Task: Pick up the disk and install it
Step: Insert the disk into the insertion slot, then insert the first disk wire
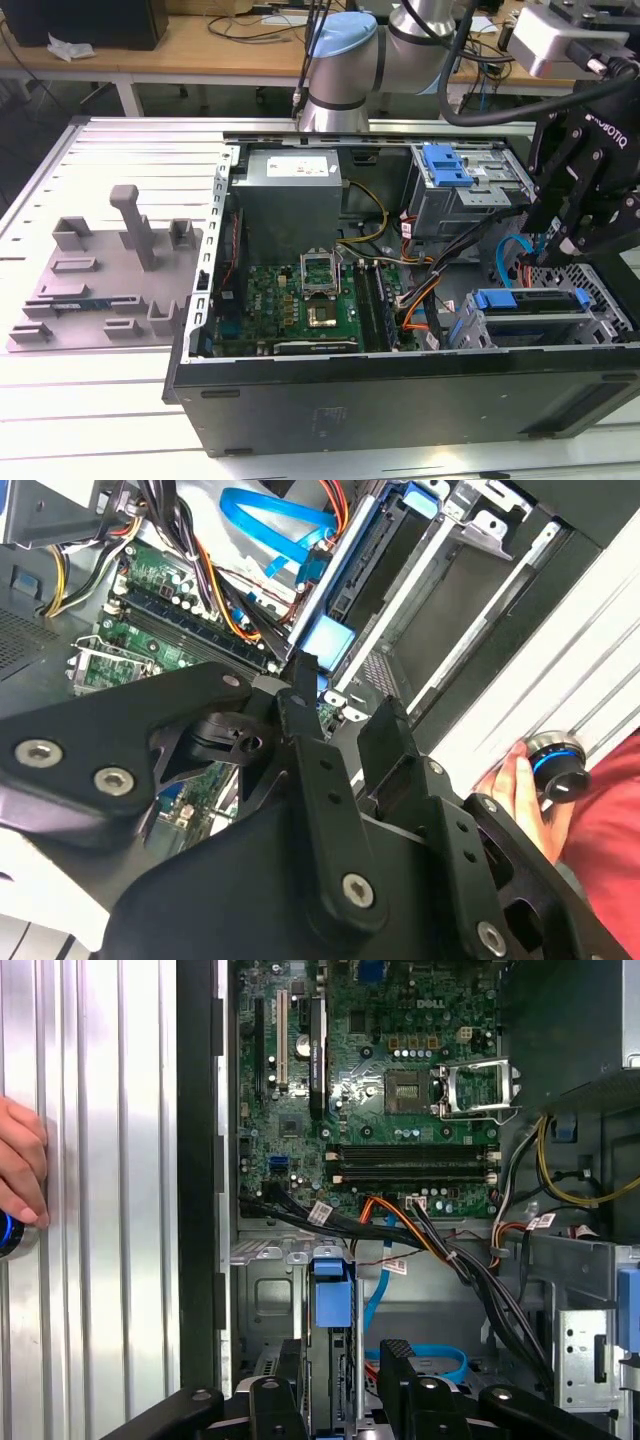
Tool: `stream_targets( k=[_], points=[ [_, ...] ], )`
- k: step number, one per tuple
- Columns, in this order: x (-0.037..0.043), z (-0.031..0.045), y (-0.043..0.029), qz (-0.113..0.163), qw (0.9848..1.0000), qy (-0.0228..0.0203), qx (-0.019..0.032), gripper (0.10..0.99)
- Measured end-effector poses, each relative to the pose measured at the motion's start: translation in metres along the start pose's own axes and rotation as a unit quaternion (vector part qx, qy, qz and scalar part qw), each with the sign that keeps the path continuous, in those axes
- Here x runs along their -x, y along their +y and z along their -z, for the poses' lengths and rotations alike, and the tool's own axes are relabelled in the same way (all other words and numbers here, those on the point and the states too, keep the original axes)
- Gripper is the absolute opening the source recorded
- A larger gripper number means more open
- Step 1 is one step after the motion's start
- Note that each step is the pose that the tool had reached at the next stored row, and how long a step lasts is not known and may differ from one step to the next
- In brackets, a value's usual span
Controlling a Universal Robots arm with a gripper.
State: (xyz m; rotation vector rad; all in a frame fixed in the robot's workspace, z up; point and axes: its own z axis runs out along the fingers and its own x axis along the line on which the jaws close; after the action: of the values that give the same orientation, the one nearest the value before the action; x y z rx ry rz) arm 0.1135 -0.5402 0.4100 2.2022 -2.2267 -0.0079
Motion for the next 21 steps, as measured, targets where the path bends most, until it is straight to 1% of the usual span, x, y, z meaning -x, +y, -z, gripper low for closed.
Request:
stream_targets(
  k=[12, 13, 14, 15, 18, 19, 20, 21],
  points=[
    [0.0000, -0.0006, 0.0000, 0.000, 1.0000, 0.0000, 0.0000, 0.443],
    [0.0009, -0.0010, 0.0000, 0.000, 1.0000, 0.0004, 0.0000, 0.443],
    [0.0023, -0.0008, -0.0001, 0.000, 1.0000, 0.0018, 0.0000, 0.443],
    [0.0077, -0.0006, 0.0000, 0.000, 1.0000, 0.0080, -0.0001, 0.443],
    [0.0238, -0.0006, 0.0002, 0.000, 0.9995, 0.0312, -0.0004, 0.443],
    [0.0350, -0.0005, 0.0004, -0.001, 0.9989, 0.0478, -0.0005, 0.443],
    [0.0446, -0.0005, 0.0005, -0.001, 0.9975, 0.0700, -0.0008, 0.443],
    [0.0523, -0.0005, 0.0006, -0.001, 0.9958, 0.0917, -0.0010, 0.443]
  ],
)
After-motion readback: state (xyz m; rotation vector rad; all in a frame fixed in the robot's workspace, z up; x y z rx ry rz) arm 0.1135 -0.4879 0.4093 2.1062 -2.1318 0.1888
